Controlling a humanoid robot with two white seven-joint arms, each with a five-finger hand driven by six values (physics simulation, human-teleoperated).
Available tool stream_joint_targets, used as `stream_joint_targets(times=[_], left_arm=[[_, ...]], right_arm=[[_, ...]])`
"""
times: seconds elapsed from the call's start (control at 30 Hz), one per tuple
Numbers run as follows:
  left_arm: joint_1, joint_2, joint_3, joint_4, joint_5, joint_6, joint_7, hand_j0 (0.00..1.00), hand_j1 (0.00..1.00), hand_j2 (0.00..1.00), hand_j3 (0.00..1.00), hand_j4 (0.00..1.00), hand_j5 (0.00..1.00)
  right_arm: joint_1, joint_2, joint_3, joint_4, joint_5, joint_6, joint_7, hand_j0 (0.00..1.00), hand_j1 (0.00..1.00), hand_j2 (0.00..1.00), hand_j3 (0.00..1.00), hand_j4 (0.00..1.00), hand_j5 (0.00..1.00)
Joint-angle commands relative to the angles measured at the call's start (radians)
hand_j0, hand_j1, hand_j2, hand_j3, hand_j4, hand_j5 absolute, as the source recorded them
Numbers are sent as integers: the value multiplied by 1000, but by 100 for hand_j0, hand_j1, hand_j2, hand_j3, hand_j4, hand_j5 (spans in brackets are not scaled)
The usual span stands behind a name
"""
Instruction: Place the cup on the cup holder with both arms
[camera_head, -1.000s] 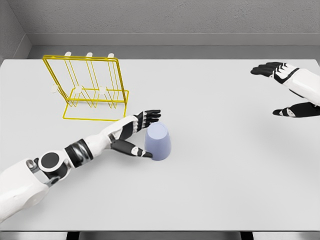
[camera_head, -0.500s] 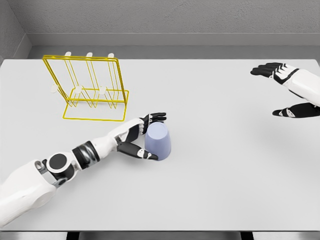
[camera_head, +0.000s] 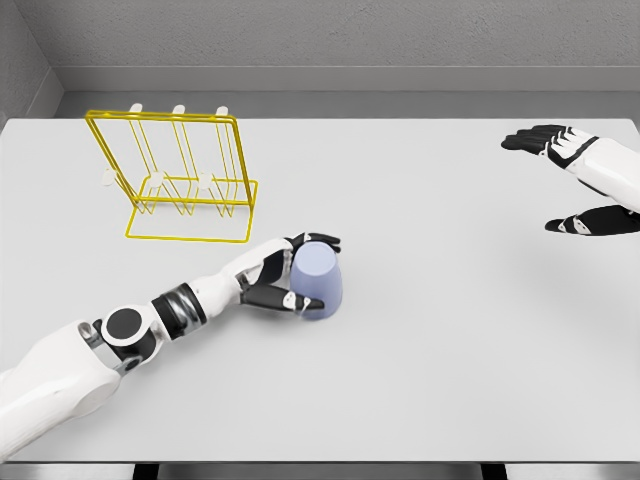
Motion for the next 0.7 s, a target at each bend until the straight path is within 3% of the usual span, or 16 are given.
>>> stream_joint_targets(times=[0.0, 0.27, 0.67], left_arm=[[0, 0, 2, -1, 3, -3, 0, 61, 61, 61, 61, 61, 61], [-8, 9, 8, -16, 11, -8, 1, 63, 63, 63, 63, 63, 63], [-15, 95, 28, -128, 13, -8, 1, 65, 65, 65, 65, 65, 65]], right_arm=[[0, -1, 0, 1, -7, 3, -1, 100, 100, 100, 100, 100, 100], [0, -1, 0, 1, -7, 3, -1, 100, 100, 100, 100, 100, 100], [3, -1, -2, 1, -7, 3, -1, 100, 100, 100, 100, 100, 100]])
